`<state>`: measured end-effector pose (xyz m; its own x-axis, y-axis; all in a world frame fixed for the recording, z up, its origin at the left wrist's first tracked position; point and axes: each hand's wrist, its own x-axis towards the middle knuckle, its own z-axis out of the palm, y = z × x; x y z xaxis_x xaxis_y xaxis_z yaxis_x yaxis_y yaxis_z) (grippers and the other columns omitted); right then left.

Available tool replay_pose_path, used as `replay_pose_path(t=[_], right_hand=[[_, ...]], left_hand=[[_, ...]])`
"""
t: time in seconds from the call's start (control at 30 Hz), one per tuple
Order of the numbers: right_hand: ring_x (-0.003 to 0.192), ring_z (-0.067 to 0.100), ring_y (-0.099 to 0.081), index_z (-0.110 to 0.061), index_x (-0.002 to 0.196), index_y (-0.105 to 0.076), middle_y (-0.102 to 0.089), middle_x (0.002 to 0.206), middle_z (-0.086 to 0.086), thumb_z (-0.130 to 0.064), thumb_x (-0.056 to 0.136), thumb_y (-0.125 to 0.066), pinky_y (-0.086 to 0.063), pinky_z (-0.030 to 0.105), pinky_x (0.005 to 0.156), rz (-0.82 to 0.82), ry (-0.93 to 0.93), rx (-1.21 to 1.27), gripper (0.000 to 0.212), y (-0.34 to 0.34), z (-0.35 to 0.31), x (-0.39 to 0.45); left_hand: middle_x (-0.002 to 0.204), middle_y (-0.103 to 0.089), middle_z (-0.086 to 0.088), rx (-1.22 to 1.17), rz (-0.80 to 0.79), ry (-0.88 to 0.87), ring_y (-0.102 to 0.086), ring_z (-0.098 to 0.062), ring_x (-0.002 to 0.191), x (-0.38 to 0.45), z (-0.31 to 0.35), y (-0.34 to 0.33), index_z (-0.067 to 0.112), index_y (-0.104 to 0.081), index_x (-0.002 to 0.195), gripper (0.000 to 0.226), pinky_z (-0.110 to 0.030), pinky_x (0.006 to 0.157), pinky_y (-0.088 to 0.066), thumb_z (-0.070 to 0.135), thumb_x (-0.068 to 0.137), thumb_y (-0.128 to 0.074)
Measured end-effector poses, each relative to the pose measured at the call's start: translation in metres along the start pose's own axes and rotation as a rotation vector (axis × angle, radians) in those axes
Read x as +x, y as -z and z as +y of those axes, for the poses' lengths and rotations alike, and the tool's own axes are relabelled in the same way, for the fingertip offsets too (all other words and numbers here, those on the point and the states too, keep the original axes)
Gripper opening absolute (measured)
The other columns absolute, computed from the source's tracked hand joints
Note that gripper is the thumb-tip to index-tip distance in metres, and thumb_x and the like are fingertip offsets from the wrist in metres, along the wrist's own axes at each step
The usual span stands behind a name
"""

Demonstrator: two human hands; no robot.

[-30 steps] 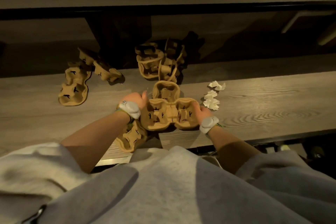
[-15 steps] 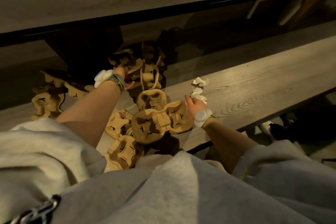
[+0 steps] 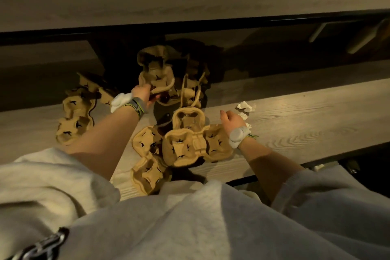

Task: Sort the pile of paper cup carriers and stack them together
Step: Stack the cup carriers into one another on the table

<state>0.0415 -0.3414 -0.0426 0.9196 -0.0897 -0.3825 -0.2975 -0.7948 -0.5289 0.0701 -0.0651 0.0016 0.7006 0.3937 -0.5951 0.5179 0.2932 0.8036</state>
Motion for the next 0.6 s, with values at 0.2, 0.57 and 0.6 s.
replay_pose_path(t=[0.2,0.57,0.6], right_hand=[[0.1,0.033,-0.059,-0.004,0.111,-0.06,-0.065,0.106,0.017,-0.041,0.1,-0.028,-0.043,0.035,0.081,-0.039,0.14,-0.02,0.05,0.001,-0.023,0.0],[0.066,0.022,-0.06,-0.007,0.096,-0.064,-0.062,0.071,0.008,-0.058,0.095,-0.025,-0.054,0.033,0.066,-0.205,-0.112,0.746,0.064,0.0,-0.053,0.002],[0.069,0.024,-0.061,-0.008,0.099,-0.065,-0.064,0.075,0.009,-0.062,0.093,-0.024,-0.054,0.033,0.067,-0.258,-0.131,0.784,0.068,0.0,-0.05,0.005]], left_hand=[[0.112,-0.065,-0.006,0.009,-0.034,-0.077,-0.063,-0.023,0.104,-0.034,-0.015,0.029,0.01,-0.058,0.124,0.046,-0.038,0.09,-0.054,0.044,0.094,-0.05],[0.121,-0.065,-0.005,0.094,-0.184,0.063,-0.061,-0.023,0.112,-0.064,-0.052,0.062,0.025,-0.06,0.123,0.043,-0.034,0.091,-0.051,0.05,0.088,-0.056],[0.121,-0.066,-0.005,0.102,-0.191,0.078,-0.061,-0.023,0.111,-0.066,-0.053,0.063,0.026,-0.061,0.118,0.039,-0.035,0.091,-0.051,0.05,0.088,-0.056]])
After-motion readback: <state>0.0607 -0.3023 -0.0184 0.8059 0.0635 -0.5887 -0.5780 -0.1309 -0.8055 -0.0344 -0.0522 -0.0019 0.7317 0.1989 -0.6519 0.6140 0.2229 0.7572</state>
